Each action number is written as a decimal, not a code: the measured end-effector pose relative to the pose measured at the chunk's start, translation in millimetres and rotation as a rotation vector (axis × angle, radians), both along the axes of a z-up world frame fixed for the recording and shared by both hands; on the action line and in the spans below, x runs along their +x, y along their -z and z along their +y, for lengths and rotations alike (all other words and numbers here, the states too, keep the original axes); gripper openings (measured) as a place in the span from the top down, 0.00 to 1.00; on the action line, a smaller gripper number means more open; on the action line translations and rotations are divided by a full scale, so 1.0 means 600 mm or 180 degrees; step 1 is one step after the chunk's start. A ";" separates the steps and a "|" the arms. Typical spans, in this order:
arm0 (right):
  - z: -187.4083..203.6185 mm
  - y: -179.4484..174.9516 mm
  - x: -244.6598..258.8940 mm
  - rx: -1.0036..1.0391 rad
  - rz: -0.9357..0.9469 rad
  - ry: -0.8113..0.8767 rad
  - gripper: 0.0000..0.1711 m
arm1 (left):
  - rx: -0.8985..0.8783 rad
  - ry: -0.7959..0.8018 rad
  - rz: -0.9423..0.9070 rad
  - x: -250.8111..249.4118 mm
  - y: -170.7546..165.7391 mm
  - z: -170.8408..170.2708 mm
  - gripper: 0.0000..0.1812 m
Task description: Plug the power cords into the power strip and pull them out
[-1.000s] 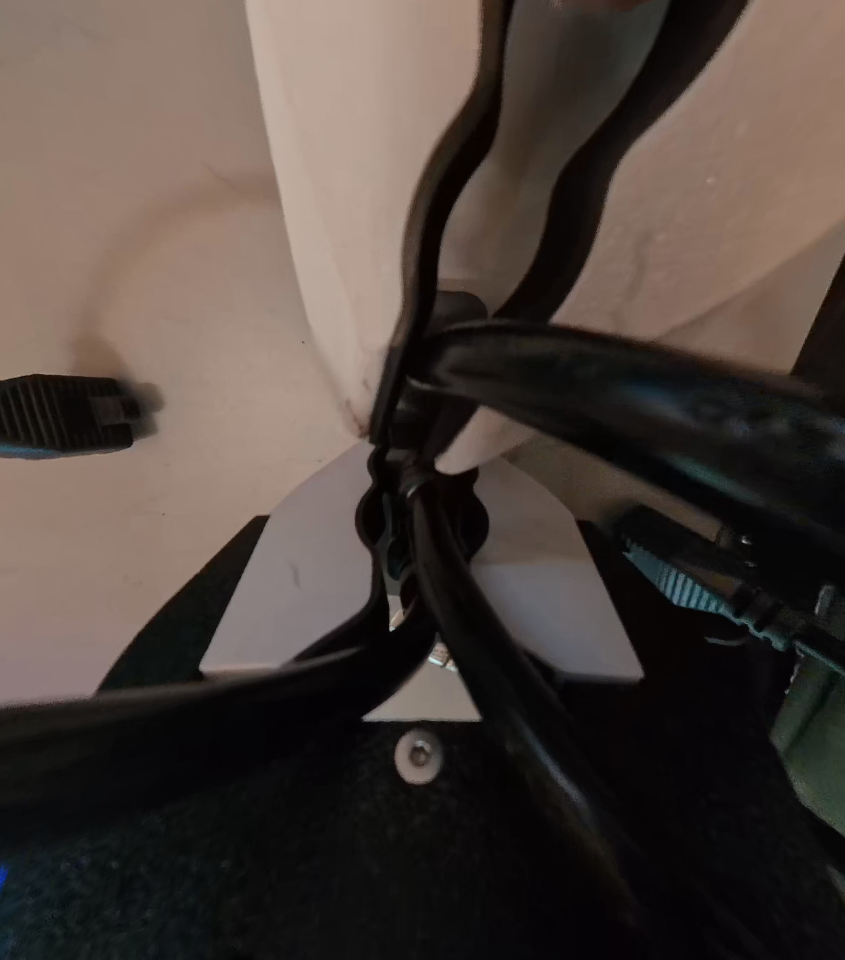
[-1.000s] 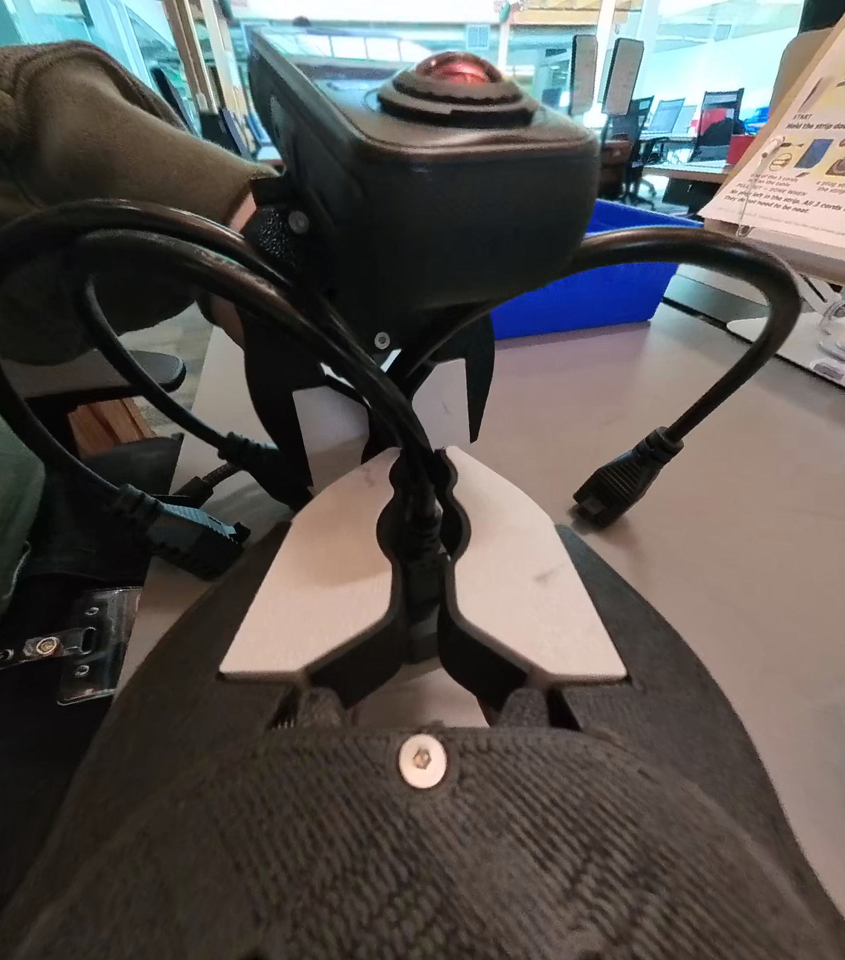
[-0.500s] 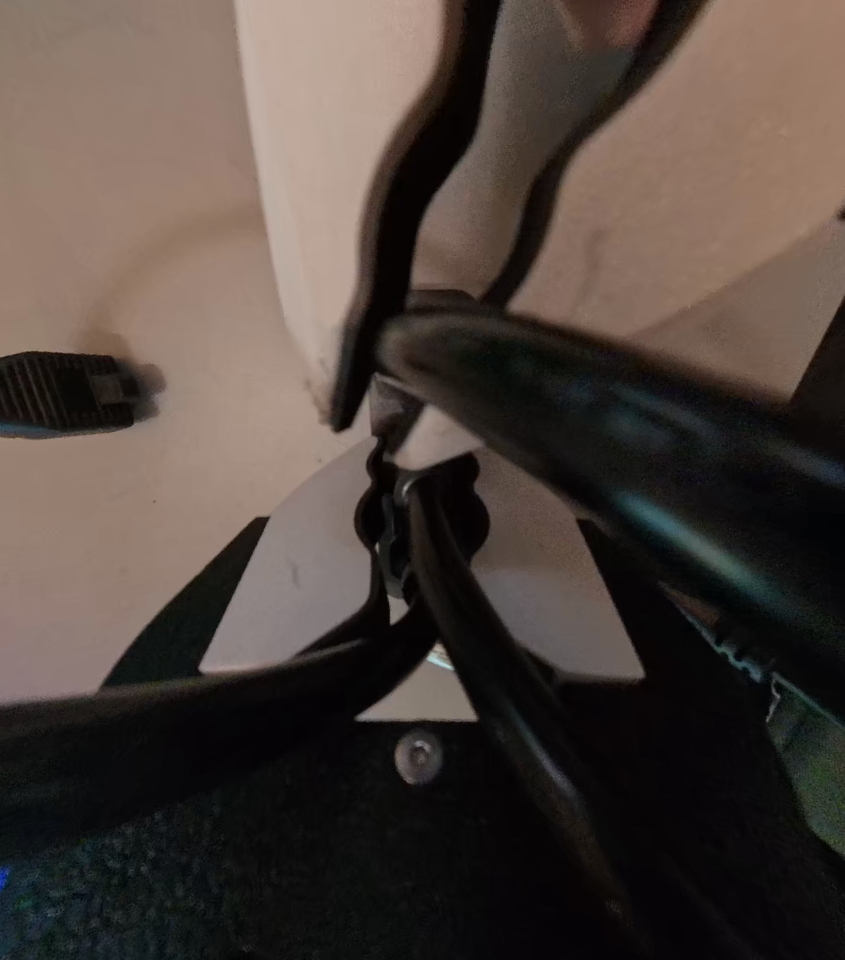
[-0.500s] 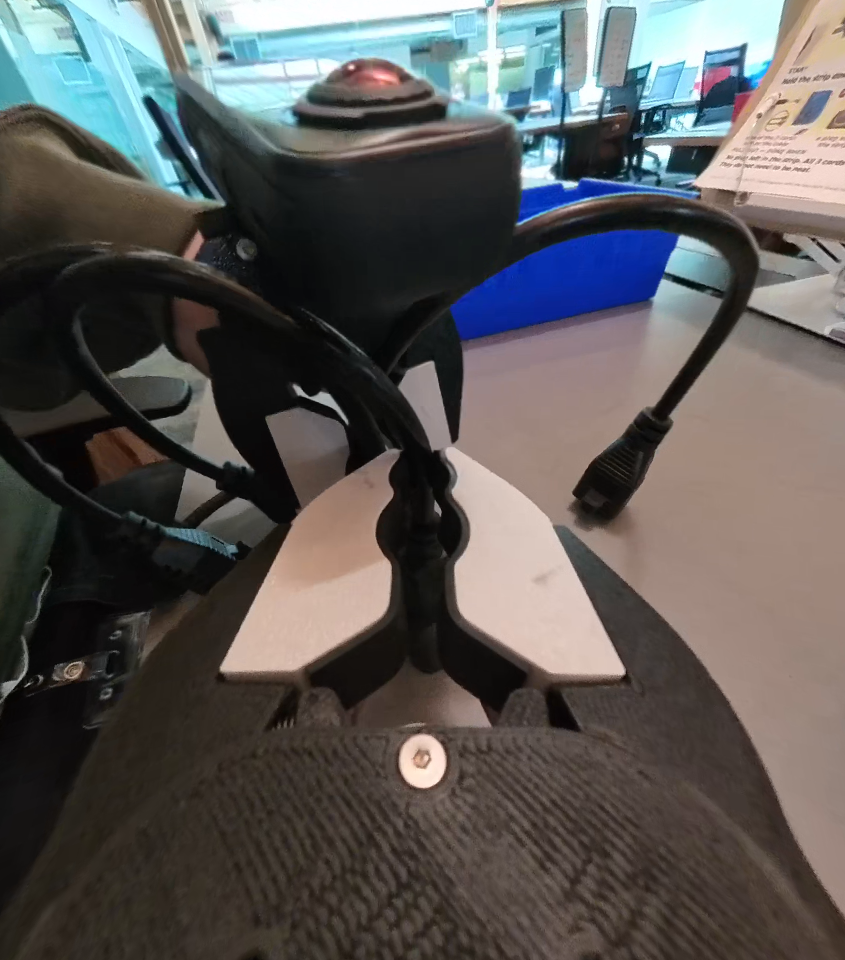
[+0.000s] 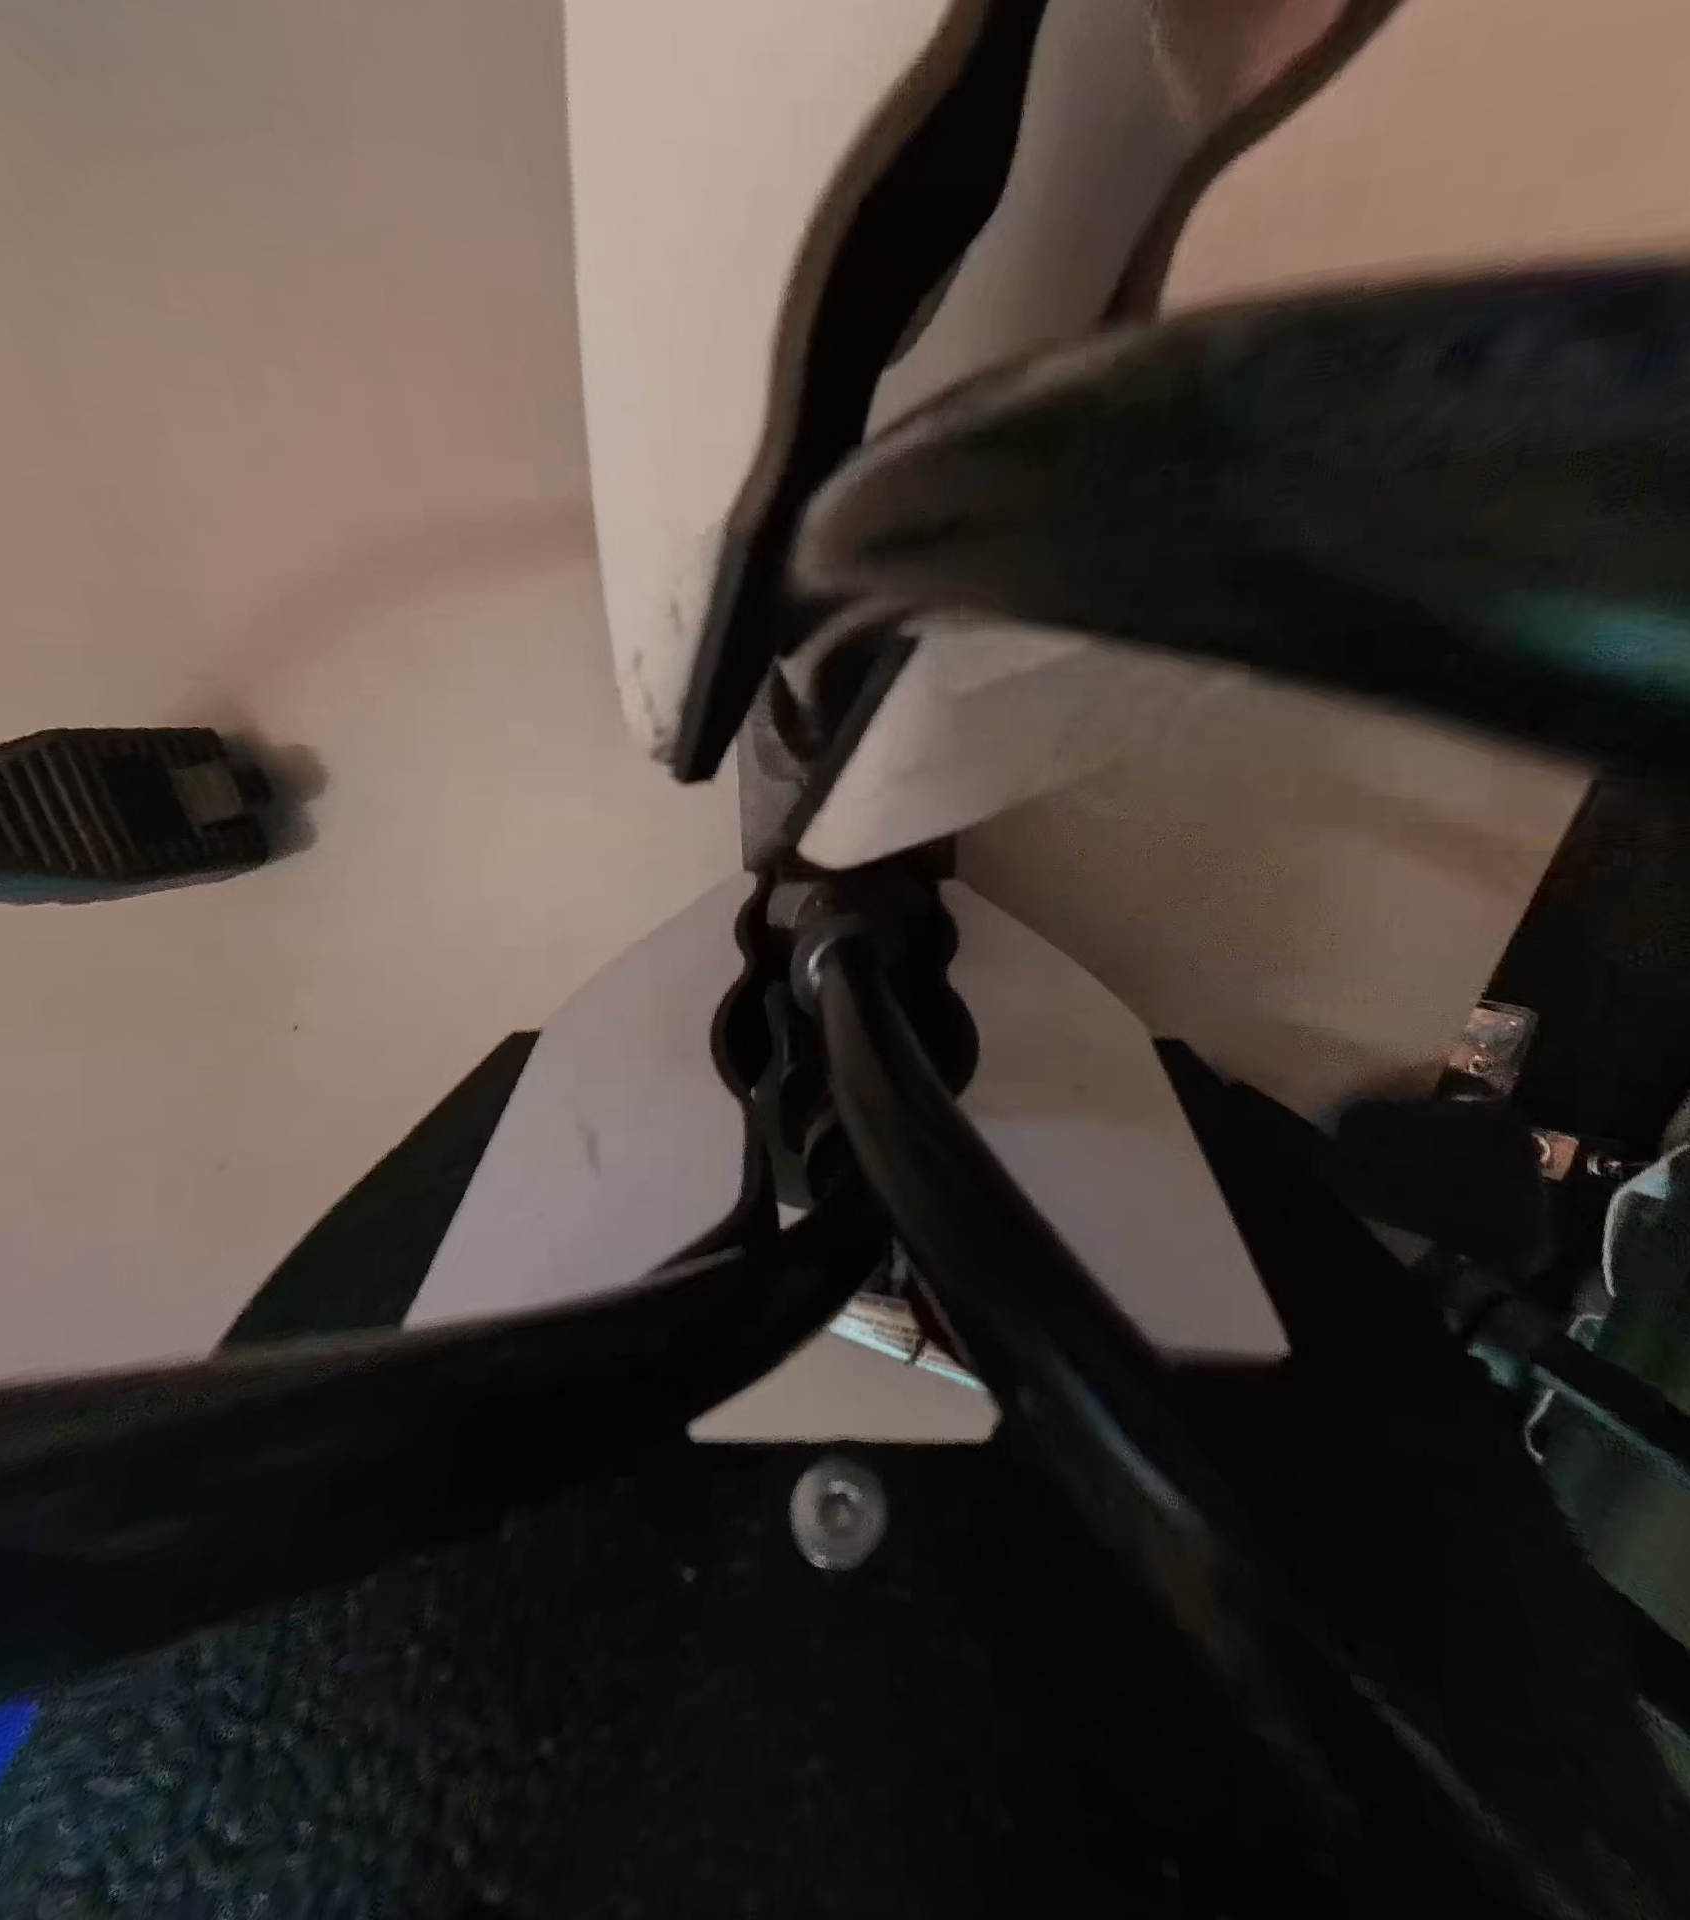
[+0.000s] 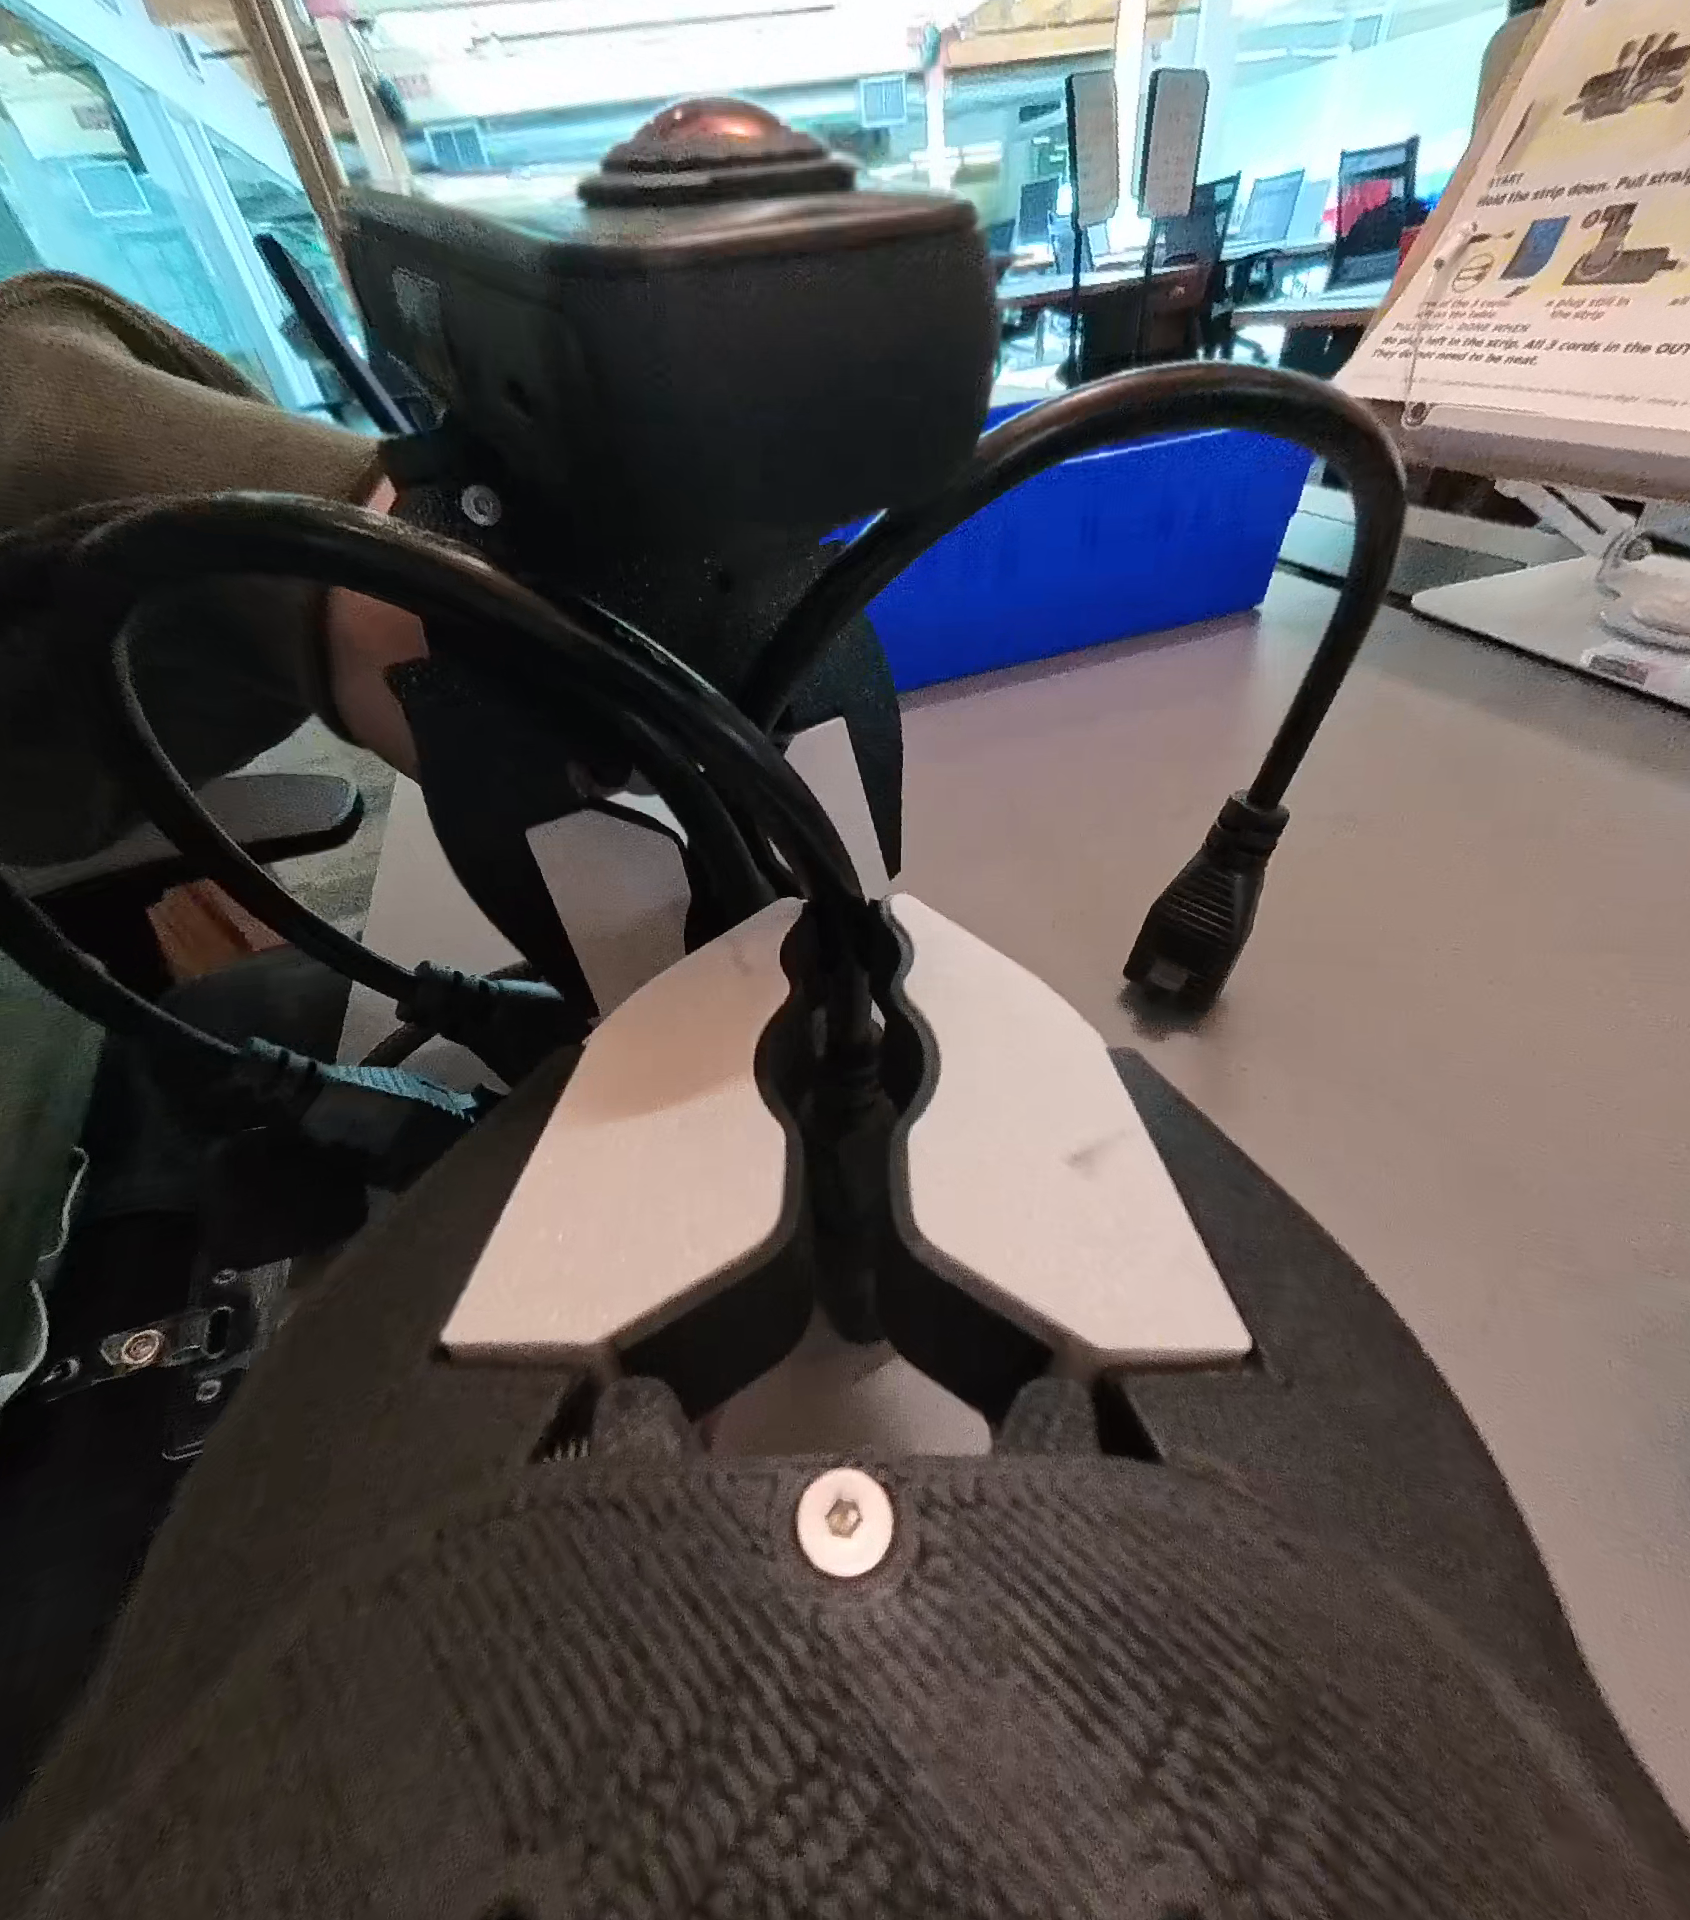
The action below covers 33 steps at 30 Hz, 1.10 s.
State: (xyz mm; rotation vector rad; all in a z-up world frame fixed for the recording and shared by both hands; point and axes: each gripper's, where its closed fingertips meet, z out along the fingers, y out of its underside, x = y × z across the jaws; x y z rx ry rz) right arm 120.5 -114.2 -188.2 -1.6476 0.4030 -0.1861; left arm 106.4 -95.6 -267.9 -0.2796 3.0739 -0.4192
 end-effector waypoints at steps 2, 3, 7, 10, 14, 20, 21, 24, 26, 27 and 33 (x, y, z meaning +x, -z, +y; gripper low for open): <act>0.000 0.000 -0.002 -0.0001 0.0069 -0.0003 0.94 | -0.0079 0.0000 -0.0005 0.000 0.000 -0.001 0.86; -0.001 0.000 -0.003 -0.0003 0.0091 0.0004 0.94 | -0.0114 -0.0013 -0.0007 0.000 0.000 -0.001 0.86; -0.003 -0.001 -0.006 0.0070 0.0056 0.0078 0.94 | -0.0108 0.0015 -0.0038 0.000 0.000 -0.002 0.86; -0.015 0.005 -0.008 0.0099 0.0040 0.0115 0.94 | -0.0097 0.0009 -0.0016 0.000 0.000 -0.002 0.86; -0.015 0.008 -0.011 0.0111 0.0034 0.0092 0.93 | -0.0064 0.0025 -0.0011 0.000 0.000 -0.002 0.86; -0.014 0.009 -0.008 0.0040 -0.0078 0.0224 0.95 | -0.0032 0.0058 -0.0028 -0.002 -0.001 -0.003 0.86; -0.014 0.009 -0.007 0.0036 -0.0082 0.0254 0.95 | -0.0063 0.0060 -0.0035 -0.002 -0.001 -0.003 0.86; -0.014 0.010 -0.005 0.0009 -0.0104 0.0334 0.95 | -0.0097 0.0000 -0.0074 0.000 -0.001 -0.003 0.86; -0.014 0.010 -0.004 -0.0007 -0.0117 0.0354 0.95 | -0.0051 -0.0021 -0.0110 0.000 -0.001 -0.002 0.86; -0.013 0.011 -0.003 -0.0012 -0.0099 0.0373 0.94 | -0.0043 -0.0069 -0.0098 0.000 -0.001 -0.003 0.86; -0.013 0.009 0.002 0.0060 0.0038 0.0434 0.95 | -0.0163 -0.0186 -0.0099 0.001 -0.001 -0.004 0.86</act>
